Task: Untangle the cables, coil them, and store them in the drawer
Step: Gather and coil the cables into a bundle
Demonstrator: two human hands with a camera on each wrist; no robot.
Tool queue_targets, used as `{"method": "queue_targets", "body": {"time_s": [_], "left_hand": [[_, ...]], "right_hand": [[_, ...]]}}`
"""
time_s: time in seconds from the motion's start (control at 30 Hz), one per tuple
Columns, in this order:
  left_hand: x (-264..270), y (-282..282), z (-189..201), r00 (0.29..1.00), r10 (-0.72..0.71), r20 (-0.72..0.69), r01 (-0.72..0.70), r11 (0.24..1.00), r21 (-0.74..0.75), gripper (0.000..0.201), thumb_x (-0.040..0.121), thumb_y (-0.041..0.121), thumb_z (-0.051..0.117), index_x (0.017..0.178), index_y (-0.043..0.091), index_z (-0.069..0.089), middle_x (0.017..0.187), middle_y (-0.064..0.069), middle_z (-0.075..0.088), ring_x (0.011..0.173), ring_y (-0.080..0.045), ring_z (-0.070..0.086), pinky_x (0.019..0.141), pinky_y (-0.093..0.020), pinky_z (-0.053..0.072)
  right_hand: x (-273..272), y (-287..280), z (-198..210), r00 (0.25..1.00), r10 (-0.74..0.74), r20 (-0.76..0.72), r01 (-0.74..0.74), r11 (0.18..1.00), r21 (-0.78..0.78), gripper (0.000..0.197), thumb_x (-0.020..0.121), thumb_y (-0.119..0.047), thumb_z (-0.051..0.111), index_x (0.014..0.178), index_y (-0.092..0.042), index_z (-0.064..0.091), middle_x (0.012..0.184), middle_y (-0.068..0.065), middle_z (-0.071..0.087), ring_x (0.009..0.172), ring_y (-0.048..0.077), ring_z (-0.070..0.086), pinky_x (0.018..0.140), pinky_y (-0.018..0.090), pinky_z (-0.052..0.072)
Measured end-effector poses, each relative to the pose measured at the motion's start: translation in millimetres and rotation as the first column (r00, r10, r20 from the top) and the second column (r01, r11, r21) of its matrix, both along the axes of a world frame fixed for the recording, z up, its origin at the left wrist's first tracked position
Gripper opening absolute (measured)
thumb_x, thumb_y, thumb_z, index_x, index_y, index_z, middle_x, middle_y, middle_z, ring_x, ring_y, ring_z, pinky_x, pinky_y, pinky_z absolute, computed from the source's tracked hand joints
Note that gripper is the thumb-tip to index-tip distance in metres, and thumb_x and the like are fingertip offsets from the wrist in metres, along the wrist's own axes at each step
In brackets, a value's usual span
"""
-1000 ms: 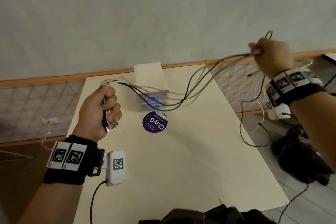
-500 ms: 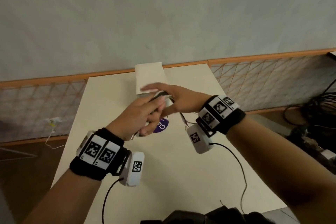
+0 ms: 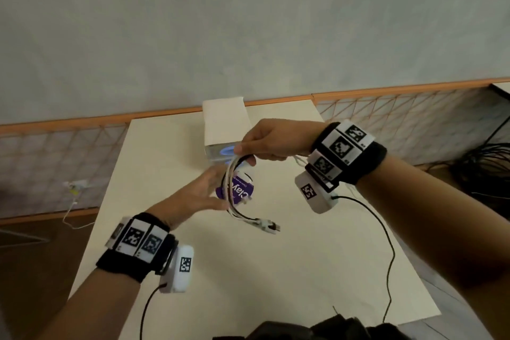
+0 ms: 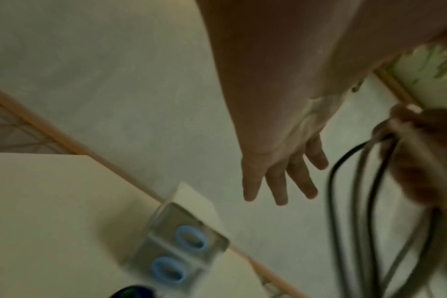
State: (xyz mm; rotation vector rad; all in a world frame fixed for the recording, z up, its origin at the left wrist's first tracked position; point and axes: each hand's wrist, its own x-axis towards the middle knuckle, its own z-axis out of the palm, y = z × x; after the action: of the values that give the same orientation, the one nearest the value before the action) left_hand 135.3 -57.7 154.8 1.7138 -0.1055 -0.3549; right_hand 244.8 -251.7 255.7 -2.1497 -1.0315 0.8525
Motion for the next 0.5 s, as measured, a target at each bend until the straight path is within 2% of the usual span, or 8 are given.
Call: {"method": "queue_targets", "body": {"time_s": [0.07, 0.13, 0.2, 0.23, 0.27, 0.33, 0.4, 0.5], "left_hand": [[11.4, -7.4, 19.3, 0.997, 0.025, 0.068, -0.021, 0.998, -0.053, 0.077, 0.068, 0.043, 0.079, 0.132, 0.019, 0.044, 0.135, 0.003, 0.056, 0.126, -0.01, 0.051, 0.099, -0.026, 0.045], [20.3, -20.0, 31.2, 0.994, 0.034, 0.108, -0.029, 0.999, -0.044, 0.054, 0.083, 0.029, 0.068, 0.128, 0.007, 0.048, 0.117, -0.011, 0.064, 0.115, -0.019, 0.061, 0.091, -0.024, 0.049], [25.3, -31.0, 34.3, 0.988, 0.127, 0.092, -0.122, 0.991, -0.057, 0.023, 0.092, 0.023, 0.059, 0.105, 0.004, 0.059, 0.079, -0.009, 0.065, 0.08, -0.022, 0.07, 0.074, -0.027, 0.054], [24.9, -33.7, 34.8, 0.98, 0.182, 0.077, -0.176, 0.981, -0.083, 0.02, 0.091, 0.027, 0.057, 0.091, 0.007, 0.06, 0.063, -0.003, 0.057, 0.059, -0.019, 0.064, 0.062, -0.026, 0.051], [24.4, -33.7, 34.1, 0.972, 0.229, 0.059, -0.221, 0.968, -0.118, 0.023, 0.087, 0.033, 0.058, 0.079, 0.011, 0.059, 0.054, 0.002, 0.05, 0.046, -0.013, 0.051, 0.051, -0.023, 0.044], [25.7, -29.8, 37.9, 0.958, 0.285, 0.03, -0.275, 0.943, -0.186, 0.029, 0.079, 0.041, 0.059, 0.063, 0.018, 0.055, 0.047, 0.007, 0.038, 0.039, -0.008, 0.029, 0.041, -0.018, 0.027], [30.3, -23.2, 49.5, 0.942, 0.335, 0.003, -0.321, 0.906, -0.276, 0.039, 0.077, 0.05, 0.057, 0.055, 0.019, 0.047, 0.046, 0.008, 0.029, 0.037, -0.007, 0.021, 0.038, -0.017, 0.019], [40.5, -11.2, 72.0, 0.92, 0.376, -0.111, -0.376, 0.768, -0.519, 0.044, 0.083, 0.049, 0.05, 0.052, 0.02, 0.04, 0.041, 0.011, 0.025, 0.03, -0.002, 0.02, 0.034, -0.017, 0.009]], "right_hand": [[-2.3, 6.1, -1.1, 0.999, 0.005, 0.042, -0.003, 0.999, -0.037, 0.039, 0.097, -0.035, 0.048, 0.07, -0.011, 0.06, 0.049, -0.003, 0.039, 0.044, 0.014, 0.03, 0.044, 0.024, 0.027], [-3.0, 9.1, 2.4, 0.997, -0.031, 0.071, 0.031, 1.0, 0.0, 0.039, 0.097, -0.034, 0.049, 0.066, -0.012, 0.058, 0.045, -0.008, 0.04, 0.042, 0.012, 0.031, 0.043, 0.022, 0.028], [1.7, 5.9, 7.6, 0.985, -0.143, 0.091, 0.134, 0.986, 0.096, 0.04, 0.095, -0.037, 0.053, 0.063, -0.014, 0.057, 0.041, -0.01, 0.038, 0.041, 0.01, 0.031, 0.043, 0.022, 0.027], [5.1, 1.7, 10.6, 0.974, -0.205, 0.092, 0.19, 0.97, 0.154, 0.04, 0.094, -0.039, 0.054, 0.063, -0.013, 0.058, 0.04, -0.011, 0.037, 0.041, 0.01, 0.03, 0.043, 0.022, 0.027], [9.1, -3.5, 12.3, 0.965, -0.249, 0.081, 0.227, 0.951, 0.211, 0.04, 0.093, -0.04, 0.055, 0.065, -0.012, 0.061, 0.041, -0.011, 0.036, 0.042, 0.01, 0.03, 0.043, 0.022, 0.027], [14.4, -13.3, 11.4, 0.957, -0.285, 0.049, 0.259, 0.92, 0.294, 0.041, 0.092, -0.041, 0.057, 0.07, -0.007, 0.065, 0.047, -0.007, 0.037, 0.044, 0.012, 0.03, 0.043, 0.022, 0.028], [14.5, -18.4, 2.7, 0.949, -0.315, -0.019, 0.302, 0.887, 0.349, 0.039, 0.093, -0.041, 0.055, 0.075, -0.008, 0.066, 0.052, -0.002, 0.04, 0.046, 0.013, 0.032, 0.044, 0.022, 0.029], [5.7, -18.4, -23.1, 0.936, -0.345, -0.065, 0.343, 0.861, 0.376, 0.044, 0.096, -0.047, 0.043, 0.088, -0.01, 0.064, 0.062, -0.002, 0.047, 0.045, 0.004, 0.038, 0.049, 0.02, 0.031]]}}
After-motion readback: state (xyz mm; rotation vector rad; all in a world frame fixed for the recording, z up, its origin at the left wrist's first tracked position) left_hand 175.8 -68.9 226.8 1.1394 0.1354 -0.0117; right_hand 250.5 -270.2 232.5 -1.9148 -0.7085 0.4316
